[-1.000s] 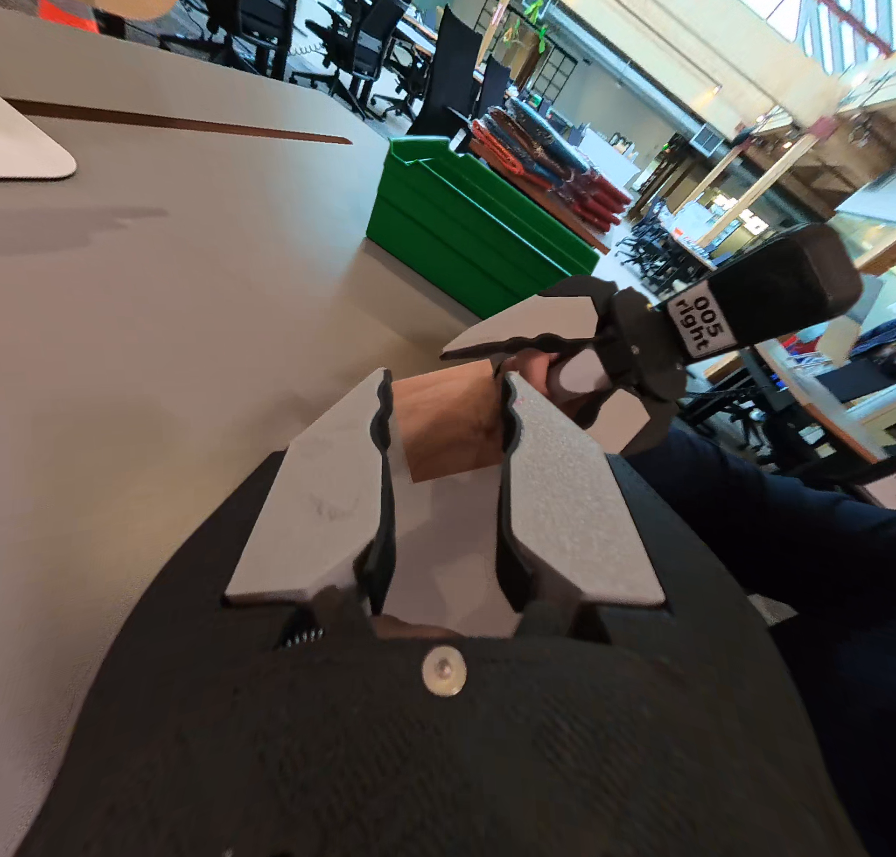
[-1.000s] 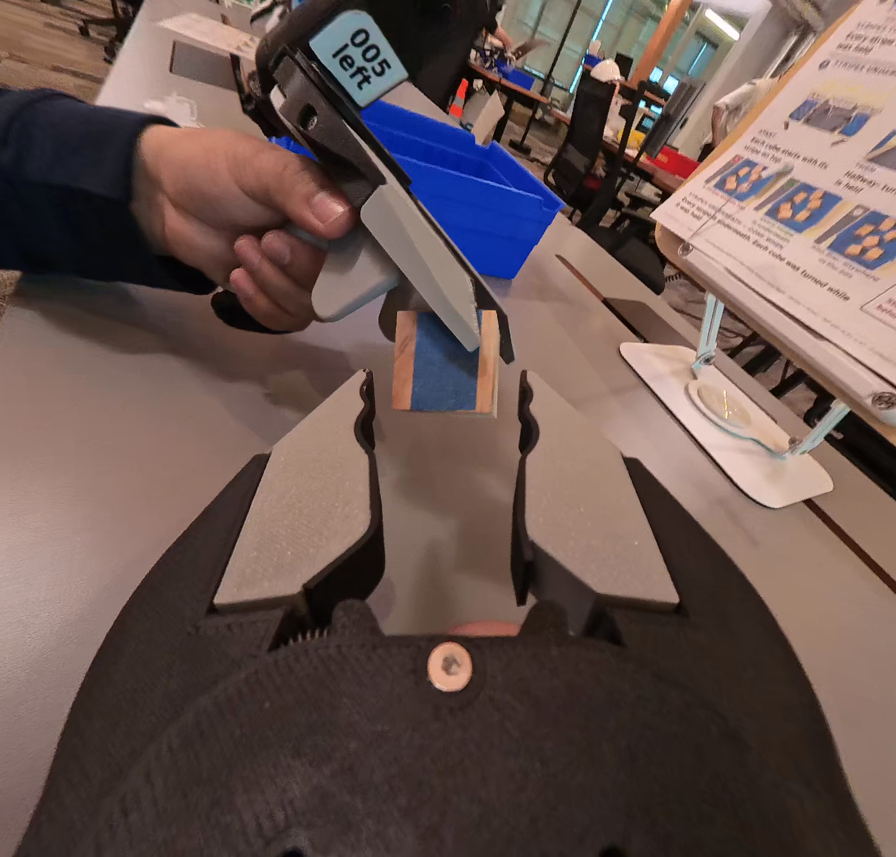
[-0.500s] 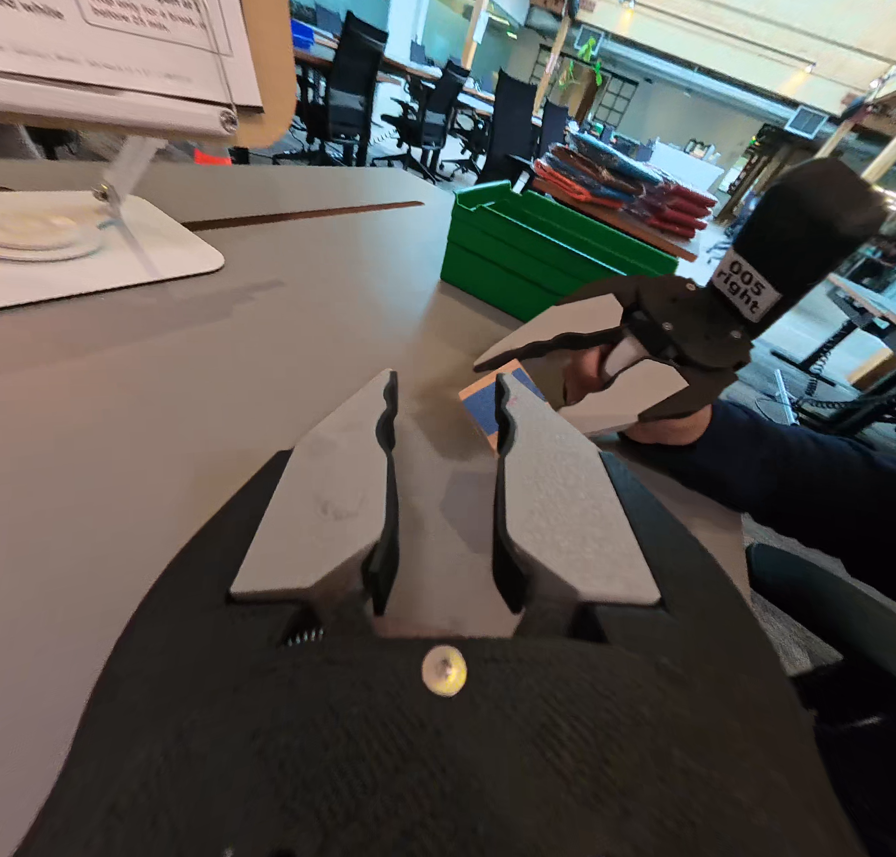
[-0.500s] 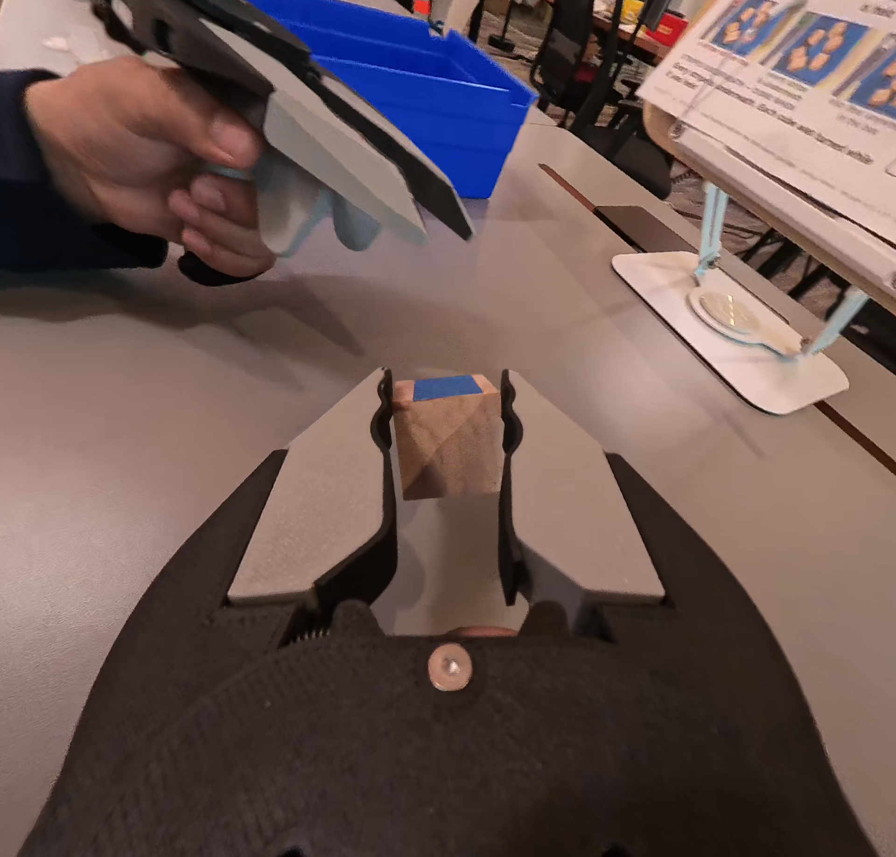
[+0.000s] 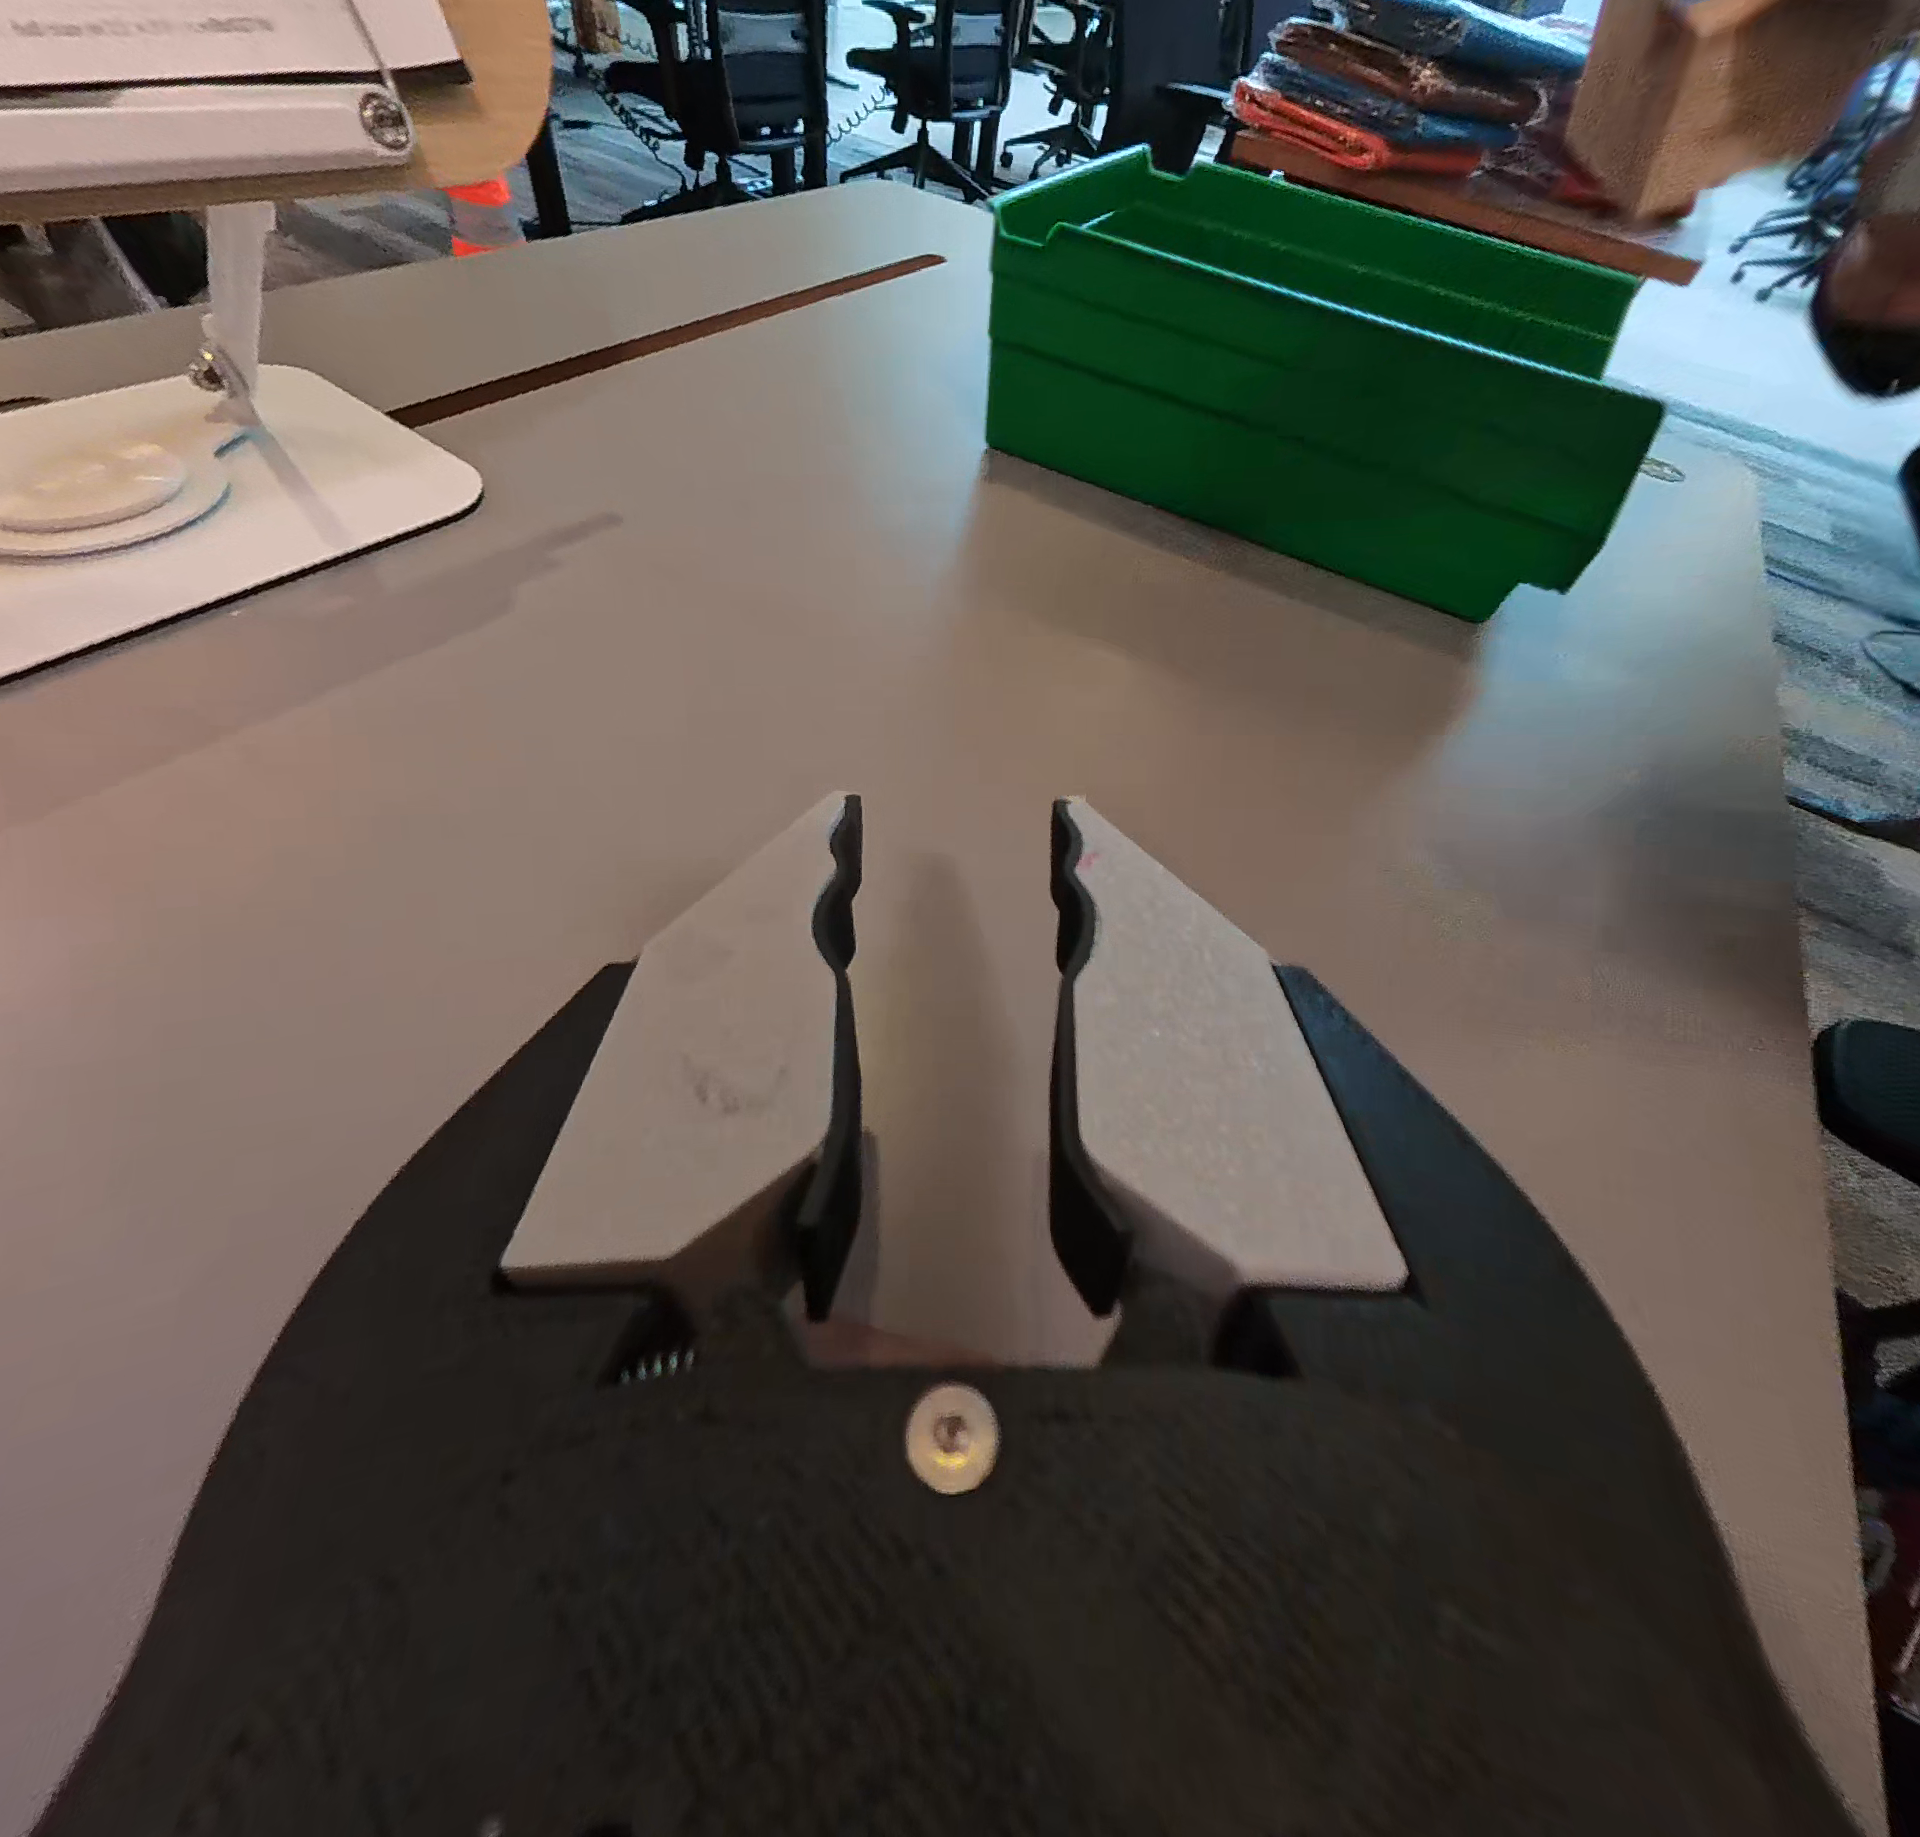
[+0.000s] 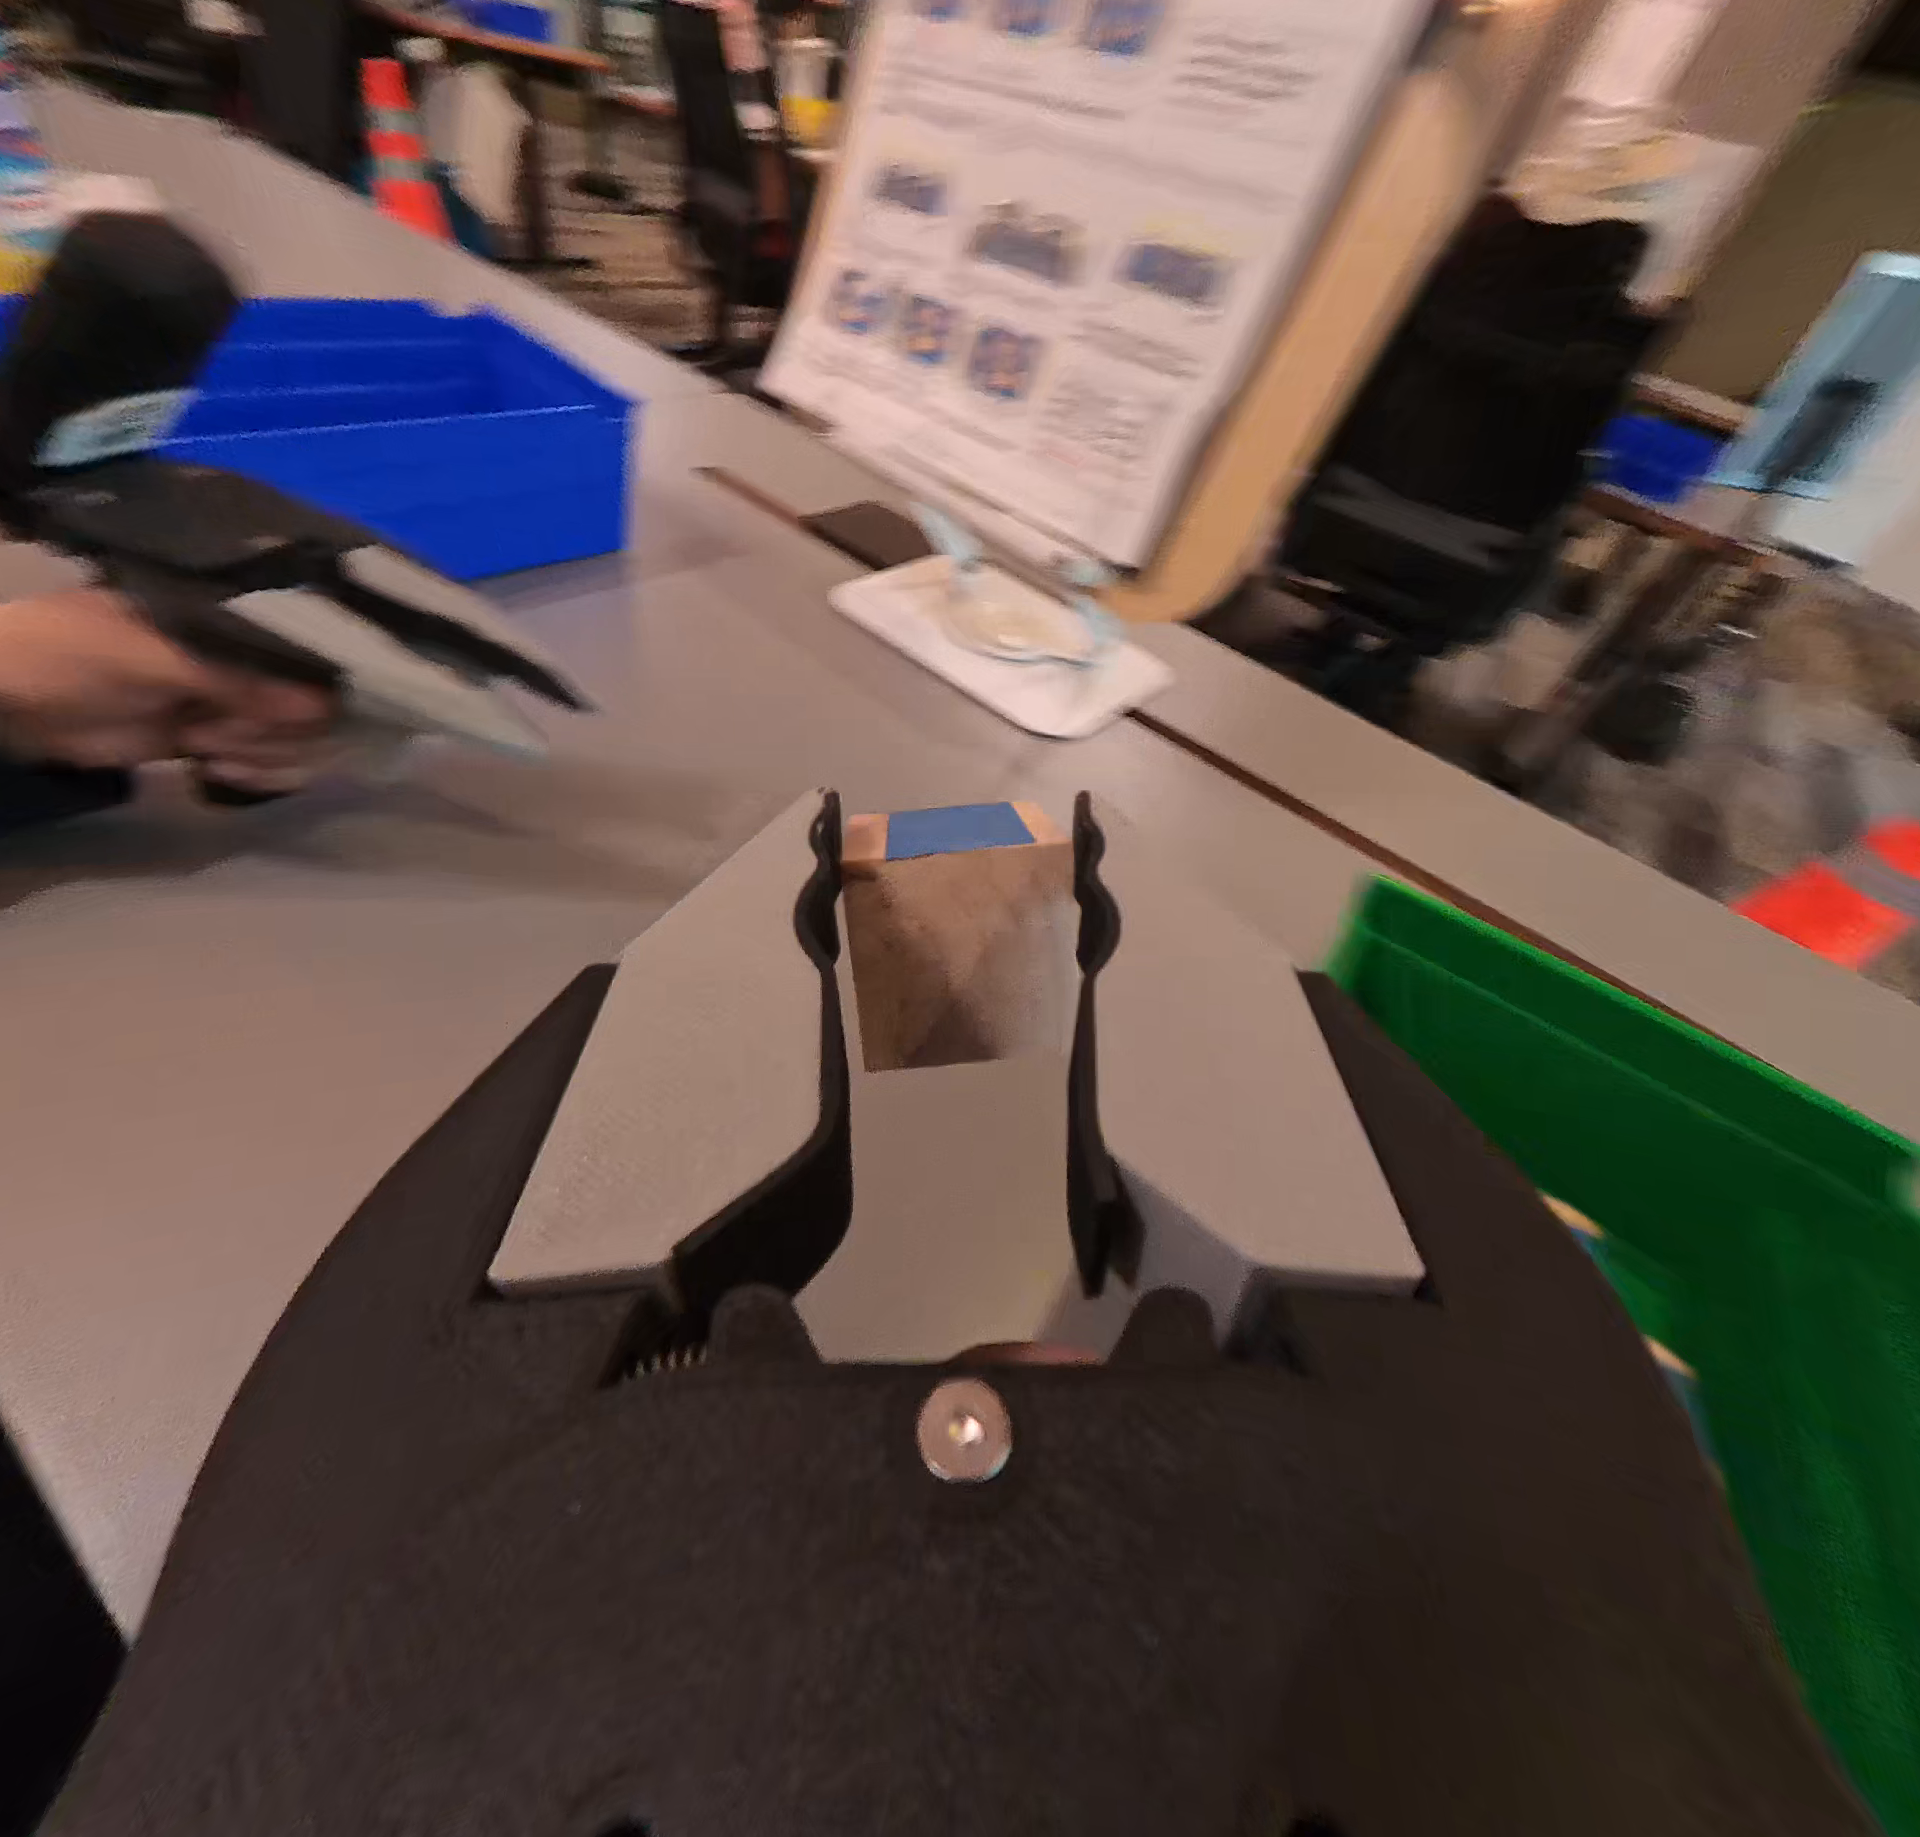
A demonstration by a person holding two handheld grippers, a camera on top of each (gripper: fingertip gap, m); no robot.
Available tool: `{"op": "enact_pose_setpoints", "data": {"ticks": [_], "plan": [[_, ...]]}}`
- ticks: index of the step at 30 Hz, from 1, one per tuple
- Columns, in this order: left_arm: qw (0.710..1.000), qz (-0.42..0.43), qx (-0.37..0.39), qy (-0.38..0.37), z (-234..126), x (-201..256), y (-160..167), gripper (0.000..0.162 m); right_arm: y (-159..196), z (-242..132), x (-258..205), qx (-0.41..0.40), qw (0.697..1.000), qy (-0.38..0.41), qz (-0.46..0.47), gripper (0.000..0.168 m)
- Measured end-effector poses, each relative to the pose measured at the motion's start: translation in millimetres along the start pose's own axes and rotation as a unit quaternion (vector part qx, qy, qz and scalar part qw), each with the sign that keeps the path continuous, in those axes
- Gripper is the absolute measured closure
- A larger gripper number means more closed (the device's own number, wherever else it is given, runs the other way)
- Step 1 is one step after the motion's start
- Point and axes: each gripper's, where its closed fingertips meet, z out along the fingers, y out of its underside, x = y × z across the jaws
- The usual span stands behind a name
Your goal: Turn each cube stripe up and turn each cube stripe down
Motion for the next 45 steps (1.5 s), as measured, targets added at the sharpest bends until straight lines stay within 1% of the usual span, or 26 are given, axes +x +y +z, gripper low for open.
{"op": "enact_pose_setpoints", "data": {"ticks": [1, 2, 4, 5, 7, 9, 10, 13, 15, 19, 23, 25, 27, 28, 30, 33, 35, 38, 45], "plan": [[1.0, 0.003, 0.001, 0.002, 0.4, 2.3, -0.7, 0.128, 3.6, -17.3, 30.4, -0.008, 0.999, 0.037, 0.013, 0.126], [1.0, 0.006, 0.001, 0.004, 0.9, 4.0, -0.9, 0.128, 15.0, -31.1, 61.6, -0.025, 0.996, 0.072, 0.035, 0.126], [1.0, 0.01, -0.001, 0.005, 2.1, 6.3, -0.4, 0.128, 56.9, -46.6, 116.8, -0.074, 0.986, 0.123, 0.082, 0.126], [1.0, 0.011, -0.002, 0.005, 2.9, 7.0, 0.6, 0.128, 86.0, -47.9, 134.5, -0.113, 0.979, 0.127, 0.113, 0.126], [1.0, 0.016, -0.008, 0.003, 4.5, 8.2, 3.8, 0.128, 135.7, -44.9, 155.6, -0.165, 0.964, 0.128, 0.166, 0.125], [1.0, 0.025, -0.013, -0.001, 5.1, 9.4, 6.9, 0.129, 168.5, -40.4, 171.1, -0.196, 0.952, 0.144, 0.186, 0.126], [0.999, 0.03, -0.014, -0.004, 4.9, 9.6, 7.6, 0.129, 177.1, -37.7, 177.8, -0.202, 0.948, 0.151, 0.193, 0.126], [0.999, 0.037, -0.013, -0.007, 4.5, 10.0, 7.8, 0.129, 187.5, -30.7, 193.6, -0.218, 0.94, 0.161, 0.206, 0.125], [0.999, 0.033, -0.014, -0.004, 4.8, 10.8, 8.2, 0.129, 188.5, -25.4, 197.1, -0.232, 0.94, 0.153, 0.197, 0.125], [0.999, 0.03, -0.022, 0.008, 6.4, 16.0, 10.9, 0.129, 197.3, -27.6, 202.4, -0.277, 0.926, 0.16, 0.199, 0.125], [0.999, 0.046, -0.019, 0.011, 5.7, 22.9, 8.4, 0.13, 199.6, -28.9, 204.0, -0.272, 0.928, 0.154, 0.205, 0.125], [0.999, 0.05, -0.016, 0.013, 5.4, 25.5, 7.1, 0.13, 199.8, -34.5, 213.9, -0.275, 0.924, 0.185, 0.19, 0.126], [0.998, 0.053, -0.018, 0.011, 5.3, 24.9, 7.9, 0.13, 192.1, -38.2, 222.7, -0.245, 0.927, 0.216, 0.183, 0.126], [0.998, 0.053, -0.018, 0.008, 5.2, 23.6, 8.1, 0.13, 191.8, -38.1, 222.4, -0.241, 0.927, 0.216, 0.191, 0.126], [0.999, 0.049, -0.016, 0.008, 5.0, 22.2, 7.6, 0.13, 201.7, -36.5, 217.9, -0.268, 0.92, 0.208, 0.197, 0.125], [0.999, 0.043, -0.016, 0.013, 5.3, 23.3, 7.6, 0.13, 214.1, -34.9, 219.6, -0.307, 0.911, 0.218, 0.169, 0.125], [0.999, 0.05, -0.019, 0.007, 5.9, 22.1, 9.2, 0.13, 213.7, -33.3, 222.2, -0.309, 0.91, 0.224, 0.161, 0.125], [0.998, 0.054, -0.024, 0.0, 6.5, 19.1, 11.3, 0.13, 214.9, -33.1, 217.9, -0.311, 0.909, 0.213, 0.176, 0.125], [0.998, 0.052, -0.026, 0.009, 7.6, 23.0, 11.9, 0.13, 236.8, -59.8, 199.0, -0.381, 0.892, 0.189, 0.151, 0.124]]}}
